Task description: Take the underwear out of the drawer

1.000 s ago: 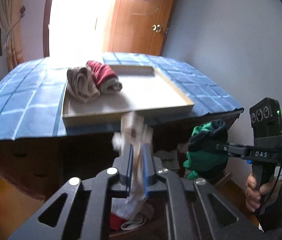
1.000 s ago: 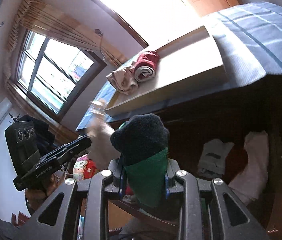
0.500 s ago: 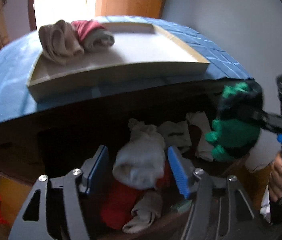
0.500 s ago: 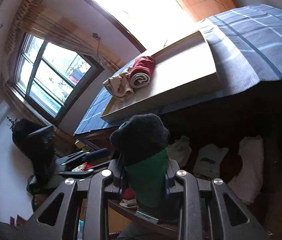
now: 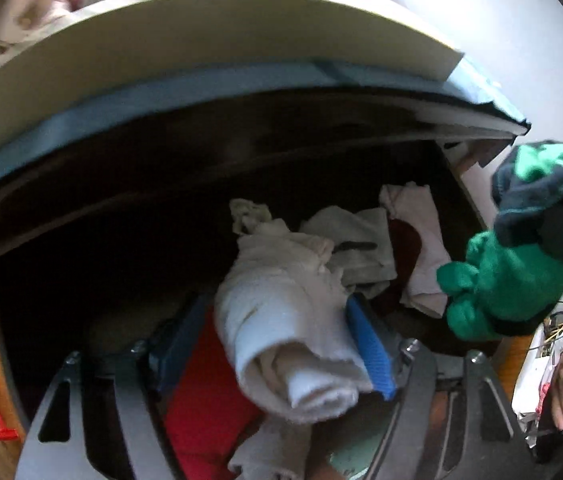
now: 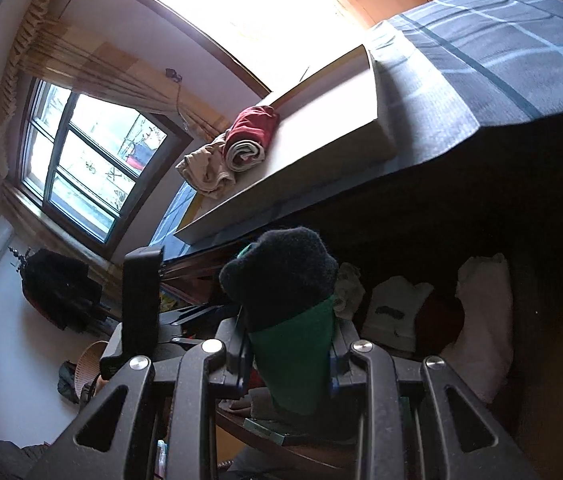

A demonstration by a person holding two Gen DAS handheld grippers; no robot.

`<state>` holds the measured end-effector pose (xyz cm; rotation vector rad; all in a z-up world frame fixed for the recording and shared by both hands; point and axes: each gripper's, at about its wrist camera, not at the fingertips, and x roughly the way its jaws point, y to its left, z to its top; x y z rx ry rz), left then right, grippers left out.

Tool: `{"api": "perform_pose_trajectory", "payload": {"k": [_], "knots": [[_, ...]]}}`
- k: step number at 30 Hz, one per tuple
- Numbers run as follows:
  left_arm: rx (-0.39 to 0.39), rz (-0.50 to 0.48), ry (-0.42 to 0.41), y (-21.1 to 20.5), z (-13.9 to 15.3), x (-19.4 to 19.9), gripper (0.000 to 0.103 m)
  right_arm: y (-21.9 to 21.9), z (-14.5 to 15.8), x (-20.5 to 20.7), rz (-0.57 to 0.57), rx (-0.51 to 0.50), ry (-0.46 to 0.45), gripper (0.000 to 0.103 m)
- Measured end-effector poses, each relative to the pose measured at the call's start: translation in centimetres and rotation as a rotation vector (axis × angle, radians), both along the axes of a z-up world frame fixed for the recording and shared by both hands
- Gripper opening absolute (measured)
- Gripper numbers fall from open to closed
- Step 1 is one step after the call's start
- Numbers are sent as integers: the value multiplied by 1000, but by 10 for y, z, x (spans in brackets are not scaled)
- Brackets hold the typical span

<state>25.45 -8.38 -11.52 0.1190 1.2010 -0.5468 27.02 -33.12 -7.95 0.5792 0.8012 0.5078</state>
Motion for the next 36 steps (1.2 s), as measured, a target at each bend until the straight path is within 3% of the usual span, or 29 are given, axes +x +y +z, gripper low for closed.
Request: {"api": "perform_pose_trajectory", "payload": {"k": [4, 6, 9, 12, 21, 29, 36], "knots": [[19, 4, 20, -11, -12, 4, 72, -4, -2, 0, -7, 0, 1, 30], [20, -4, 11, -12, -15, 2, 51, -7, -2, 0, -12, -2, 0, 30], [12, -20, -32, -11, -10, -5, 39, -10, -2, 0, -18, 1, 2, 30], [-30, -1, -37, -1, -3, -10, 35, -10, -3, -1, -23, 2, 5, 30], [-161, -25, -146, 37, 54, -55, 35, -9, 9, -6, -39, 7, -20, 30], [-231, -34, -319, 66, 123, -85, 35, 4, 26, -7, -14, 22, -40, 30], [-260, 8, -480, 83, 175, -89, 35, 16, 59, 2, 6, 33, -95, 30]]}}
